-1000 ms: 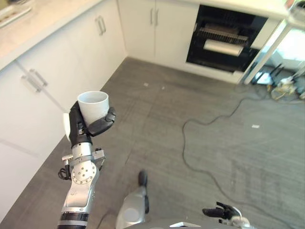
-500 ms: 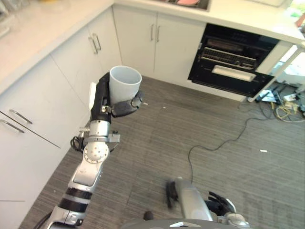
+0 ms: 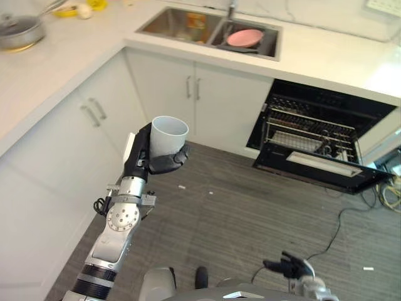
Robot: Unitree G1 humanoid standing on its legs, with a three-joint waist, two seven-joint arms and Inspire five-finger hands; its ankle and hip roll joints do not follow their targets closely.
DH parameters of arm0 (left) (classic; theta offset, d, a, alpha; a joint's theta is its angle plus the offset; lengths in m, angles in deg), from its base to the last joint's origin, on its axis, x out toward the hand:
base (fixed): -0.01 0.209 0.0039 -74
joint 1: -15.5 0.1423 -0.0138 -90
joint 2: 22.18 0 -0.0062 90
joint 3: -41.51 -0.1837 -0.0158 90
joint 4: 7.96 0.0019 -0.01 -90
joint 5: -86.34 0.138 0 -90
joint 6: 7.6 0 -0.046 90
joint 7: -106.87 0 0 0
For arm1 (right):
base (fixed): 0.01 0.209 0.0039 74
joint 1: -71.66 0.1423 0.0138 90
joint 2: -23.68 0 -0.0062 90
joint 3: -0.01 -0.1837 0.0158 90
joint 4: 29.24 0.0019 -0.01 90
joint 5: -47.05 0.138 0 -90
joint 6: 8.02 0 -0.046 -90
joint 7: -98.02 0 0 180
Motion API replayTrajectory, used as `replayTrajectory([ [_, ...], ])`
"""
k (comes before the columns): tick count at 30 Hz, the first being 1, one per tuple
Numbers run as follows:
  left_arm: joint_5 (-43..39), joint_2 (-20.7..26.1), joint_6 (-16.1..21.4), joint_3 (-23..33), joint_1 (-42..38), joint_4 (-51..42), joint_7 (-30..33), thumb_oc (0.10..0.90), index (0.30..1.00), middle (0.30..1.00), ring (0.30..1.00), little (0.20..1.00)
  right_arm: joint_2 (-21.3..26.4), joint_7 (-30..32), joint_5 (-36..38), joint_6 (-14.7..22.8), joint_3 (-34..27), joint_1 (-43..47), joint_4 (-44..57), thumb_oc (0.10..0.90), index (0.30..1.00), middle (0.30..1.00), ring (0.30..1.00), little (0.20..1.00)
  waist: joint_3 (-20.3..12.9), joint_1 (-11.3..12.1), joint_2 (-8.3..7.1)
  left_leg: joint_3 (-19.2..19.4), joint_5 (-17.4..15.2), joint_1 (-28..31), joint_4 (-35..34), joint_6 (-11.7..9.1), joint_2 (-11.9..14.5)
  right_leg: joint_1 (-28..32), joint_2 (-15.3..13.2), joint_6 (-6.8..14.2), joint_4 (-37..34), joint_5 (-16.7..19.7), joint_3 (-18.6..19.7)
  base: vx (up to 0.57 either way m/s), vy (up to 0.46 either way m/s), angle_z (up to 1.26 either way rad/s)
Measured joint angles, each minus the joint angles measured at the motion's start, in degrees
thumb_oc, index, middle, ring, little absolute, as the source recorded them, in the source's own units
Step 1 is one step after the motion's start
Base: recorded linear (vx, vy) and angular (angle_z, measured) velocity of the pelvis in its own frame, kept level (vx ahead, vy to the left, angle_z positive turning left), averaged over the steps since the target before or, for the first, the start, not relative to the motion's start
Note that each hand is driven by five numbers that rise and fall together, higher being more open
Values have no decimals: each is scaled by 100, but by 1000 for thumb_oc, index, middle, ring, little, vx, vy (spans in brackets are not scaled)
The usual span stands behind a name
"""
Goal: Place the dishes in the dishwasher.
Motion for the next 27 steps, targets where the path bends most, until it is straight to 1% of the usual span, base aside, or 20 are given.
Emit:
replayTrajectory([
  [1,2,-6,2,-5,-18,2,-13,400,300,300,300,300,36,-1,-4,7,95,39,62,800,900,900,900,900,-12,39,91,-303,343,136,-1117,103,-73,220,44,122,-1,-122,199,283,28,-94],
  [2,9,-5,-1,-31,-25,28,4,400,300,300,300,300,64,42,-24,-3,402,174,-52,800,900,900,900,900,-32,86,208,-1103,608,203,-1788,95,-299,461,45,206,-6,-182,544,389,75,-129],
  [3,9,7,0,-89,-53,51,9,400,300,300,300,300,72,65,-47,-88,570,271,-172,800,900,900,900,900,-43,124,254,-1638,685,204,-1881,152,-457,627,8,340,-6,-270,727,265,167,-144],
  [4,16,-40,1,-202,-64,58,44,400,300,300,300,300,101,63,-70,-130,557,228,-283,800,900,900,900,900,-98,215,390,-1698,885,203,-1853,177,-529,806,18,402,-7,-318,1008,340,297,-167],
  [5,15,-79,-3,-305,-56,61,113,400,300,300,300,300,139,65,-59,-91,533,63,-213,800,900,900,900,900,-215,209,616,-1232,964,348,-1846,355,-422,1098,83,643,-7,-482,1196,234,250,-132],
  [6,15,-79,-3,-305,-56,61,113,400,300,300,300,300,139,65,-59,-91,533,63,-213,800,900,900,900,900,-215,209,616,-1232,964,348,-1846,355,-422,1098,83,643,-7,-482,1196,227,263,-123],
  [7,19,-16,-25,-412,-92,80,106,400,300,300,300,300,-61,82,-53,-64,444,-153,-161,800,900,900,900,900,-396,46,550,-893,1637,643,-1826,742,-456,1294,-12,991,296,-763,1171,143,237,-67],
  [9,27,10,-60,-613,-296,62,102,400,300,300,300,300,-194,105,13,-42,292,-322,-189,800,900,900,900,900,-412,-213,527,-698,1304,850,-1826,1038,-549,882,-352,1094,978,-1104,903,145,259,-79],
  [11,134,81,-86,-706,-537,82,49,400,300,300,300,300,-355,144,126,-101,-114,-376,-136,800,900,900,900,900,-396,-243,549,-461,1140,1079,-1821,1002,-671,268,-865,1243,1728,-1259,915,78,213,-80],
  [13,142,179,-70,-751,-688,69,95,400,300,300,300,300,-536,178,205,-124,93,-425,-34,800,900,900,900,900,-344,-322,512,9,949,1270,-1822,1110,-674,-581,-1076,1498,2656,-1263,1055,-26,162,-104],
  [15,261,302,-76,-608,-729,101,152,400,300,300,300,300,-503,125,174,-63,357,-217,117,800,900,900,900,900,-246,-108,534,776,748,1413,-1823,1057,-522,-1567,-1415,1586,2963,-1187,-134,4,113,-177],
  [17,361,383,-92,-626,-736,200,105,400,300,300,300,300,-502,171,-7,-41,439,-107,246,800,900,900,900,900,-254,-172,483,1047,573,1563,-1825,990,-519,-1672,-1682,1540,2721,-1145,-1462,10,21,-86],
  [18,361,383,-92,-626,-736,200,105,400,300,300,300,300,-502,171,-7,-41,439,-107,246,800,900,900,900,900,-254,-172,483,1047,573,1563,-1825,990,-519,-1672,-1682,1540,2721,-1145,-1462,46,-16,-54],
  [19,386,378,-91,-621,-683,176,107,400,300,300,300,300,-508,182,-14,-49,443,-191,243,800,900,900,900,900,-283,-90,435,1221,449,1600,-1819,917,-533,-1629,-1679,1567,2422,-1100,-1681,97,-23,-38],
  [20,390,379,-91,-579,-634,181,121,400,300,300,300,300,-541,184,-14,-55,410,-304,294,800,900,900,900,900,-315,-61,361,1208,418,1642,-1811,917,-578,-1347,-1578,1604,1748,-930,-1435,97,-23,-38],
  [21,390,379,-91,-579,-634,181,121,400,300,300,300,300,-541,184,-14,-55,410,-304,294,800,900,900,900,900,-315,-61,361,1208,418,1642,-1811,917,-578,-1347,-1578,1604,1748,-930,-1435,90,-18,-9],
  [22,391,397,-95,-514,-521,181,123,400,300,300,300,300,-549,168,-7,-99,291,-417,287,800,900,900,900,900,-314,-28,367,1247,383,1708,-1811,867,-583,-1075,-1441,1610,1276,-745,-980,37,-29,-15],
  [24,394,399,-100,-387,-347,178,129,400,300,300,300,300,-548,169,3,-110,149,-569,284,800,900,900,900,900,-317,-33,368,1265,366,1862,-1814,845,-548,-635,-1271,1377,571,-219,-748,48,-50,-20],
  [25,395,381,-102,-231,-178,176,173,400,300,300,300,300,-489,218,6,-111,92,-627,313,800,900,900,900,900,-345,-28,377,1358,313,1975,-1816,778,-495,-365,-1166,1159,100,159,-705,39,-34,-29],
  [27,499,363,-105,-95,-73,162,209,400,300,300,300,300,-282,281,3,-187,-51,-797,824,800,900,900,900,900,-371,-48,464,1496,286,2025,-1817,737,-382,-316,-1031,1077,-56,249,-559,38,-11,-45],
])
